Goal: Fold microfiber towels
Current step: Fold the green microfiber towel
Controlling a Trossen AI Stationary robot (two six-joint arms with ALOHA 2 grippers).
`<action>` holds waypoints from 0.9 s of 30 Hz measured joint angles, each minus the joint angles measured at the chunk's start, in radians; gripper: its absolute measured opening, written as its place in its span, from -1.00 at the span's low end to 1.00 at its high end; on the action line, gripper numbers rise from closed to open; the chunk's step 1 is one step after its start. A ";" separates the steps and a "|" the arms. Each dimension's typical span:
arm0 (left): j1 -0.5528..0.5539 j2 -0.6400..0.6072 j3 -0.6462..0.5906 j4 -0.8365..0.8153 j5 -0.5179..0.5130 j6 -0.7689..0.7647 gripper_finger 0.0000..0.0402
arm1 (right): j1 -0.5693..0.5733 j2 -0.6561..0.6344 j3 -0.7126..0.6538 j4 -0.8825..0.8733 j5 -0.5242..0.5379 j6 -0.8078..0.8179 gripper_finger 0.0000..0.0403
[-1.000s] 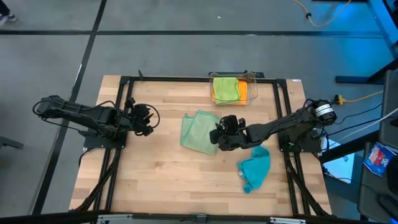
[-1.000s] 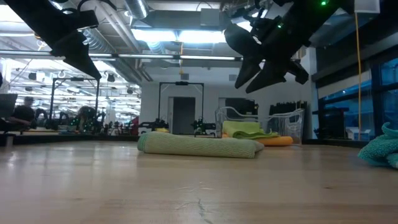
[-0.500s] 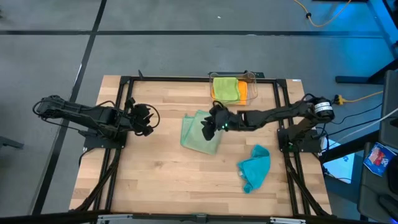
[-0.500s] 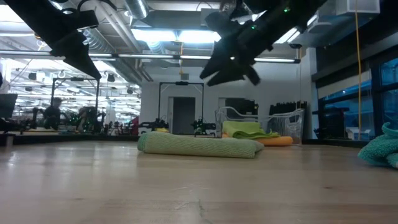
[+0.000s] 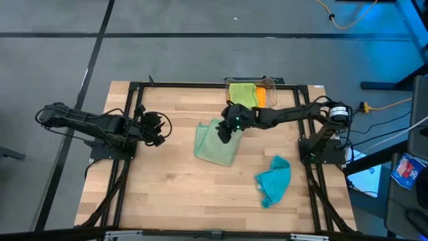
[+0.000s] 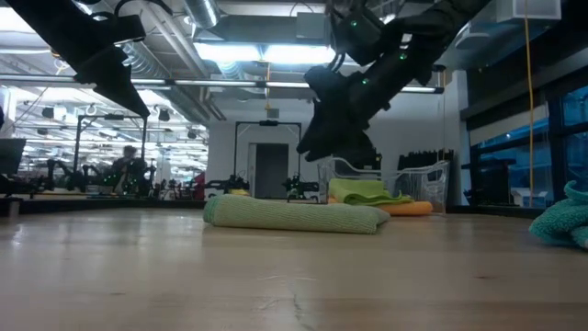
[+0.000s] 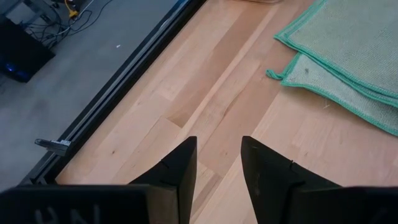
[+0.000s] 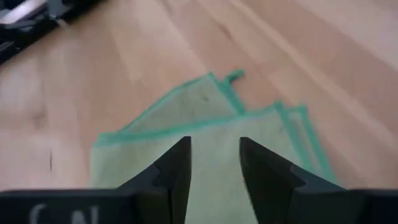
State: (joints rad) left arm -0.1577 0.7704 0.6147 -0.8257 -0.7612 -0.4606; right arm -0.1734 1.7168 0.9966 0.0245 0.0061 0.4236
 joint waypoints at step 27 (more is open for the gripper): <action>0.000 0.000 0.000 0.000 0.000 0.000 -0.41 | 0.288 -0.043 0.000 -0.441 0.322 0.945 -0.39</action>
State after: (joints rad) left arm -0.1577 0.7704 0.6151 -0.8257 -0.7609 -0.4606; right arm 0.1143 1.6741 0.9962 -0.4163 0.3282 1.3682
